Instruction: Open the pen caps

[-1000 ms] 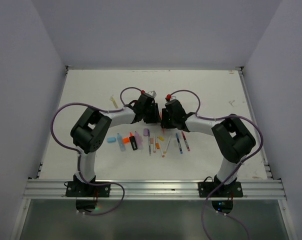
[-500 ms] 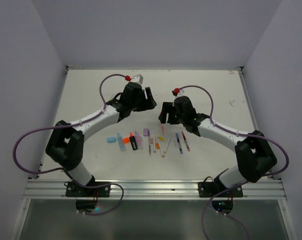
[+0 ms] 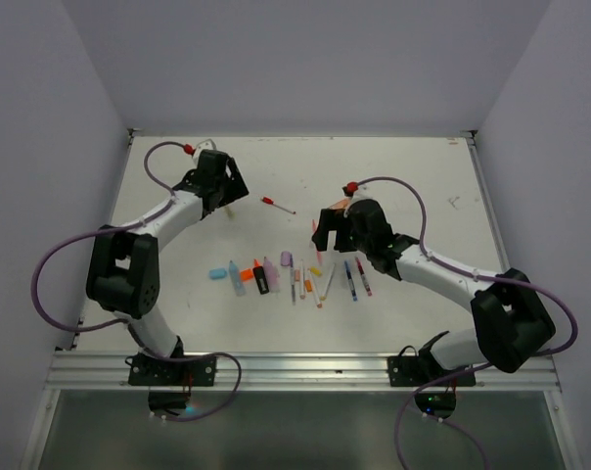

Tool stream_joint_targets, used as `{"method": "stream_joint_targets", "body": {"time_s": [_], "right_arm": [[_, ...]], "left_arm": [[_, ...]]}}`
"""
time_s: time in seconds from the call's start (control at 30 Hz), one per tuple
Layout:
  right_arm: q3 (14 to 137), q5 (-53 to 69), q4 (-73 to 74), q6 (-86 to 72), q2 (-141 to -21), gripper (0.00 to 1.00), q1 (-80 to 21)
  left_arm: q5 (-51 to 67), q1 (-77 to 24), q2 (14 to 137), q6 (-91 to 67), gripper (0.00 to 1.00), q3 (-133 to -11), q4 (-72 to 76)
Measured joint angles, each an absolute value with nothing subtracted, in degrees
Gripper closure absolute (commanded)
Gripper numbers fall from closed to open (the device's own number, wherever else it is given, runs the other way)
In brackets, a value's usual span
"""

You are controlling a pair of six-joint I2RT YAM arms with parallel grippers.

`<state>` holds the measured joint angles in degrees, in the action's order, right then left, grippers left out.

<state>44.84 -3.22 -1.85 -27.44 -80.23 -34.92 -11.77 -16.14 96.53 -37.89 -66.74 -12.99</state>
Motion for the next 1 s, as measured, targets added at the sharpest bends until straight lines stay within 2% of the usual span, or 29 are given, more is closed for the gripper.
{"method": "stream_joint_targets", "body": {"time_s": [0.17, 0.3, 0.53, 0.7, 0.83, 1.0], "right_arm": [[43.77, -3.2, -3.22, -27.18, -80.18, 0.02, -34.92], [43.33, -2.76, -3.68, -26.96, -80.18, 0.02, -34.92], [42.57, -1.45, -5.23, -26.98, -80.18, 0.02, -34.92], [42.48, -0.6, -5.72, -26.98, -80.18, 0.02, -34.92], [42.28, -0.49, -6.04, -26.96, -80.18, 0.03, -34.92], [41.36, 1.87, -8.25, -26.52, -80.07, 0.03, -34.92]], "left_arm": [[-12.27, -12.78, 105.51, -36.38, 0.27, -72.2, -15.77], [-12.32, -11.2, 111.77, -35.75, 0.4, -76.07, -17.78], [-12.47, -10.9, 115.35, -34.98, 0.53, -78.3, -19.49], [-12.51, -10.9, 116.57, -34.87, 0.69, -79.31, -19.42], [-12.4, -10.9, 116.66, -34.83, 0.9, -79.31, -19.4], [-10.96, -10.9, 115.48, -35.2, 1.0, -77.19, -17.37]]}}
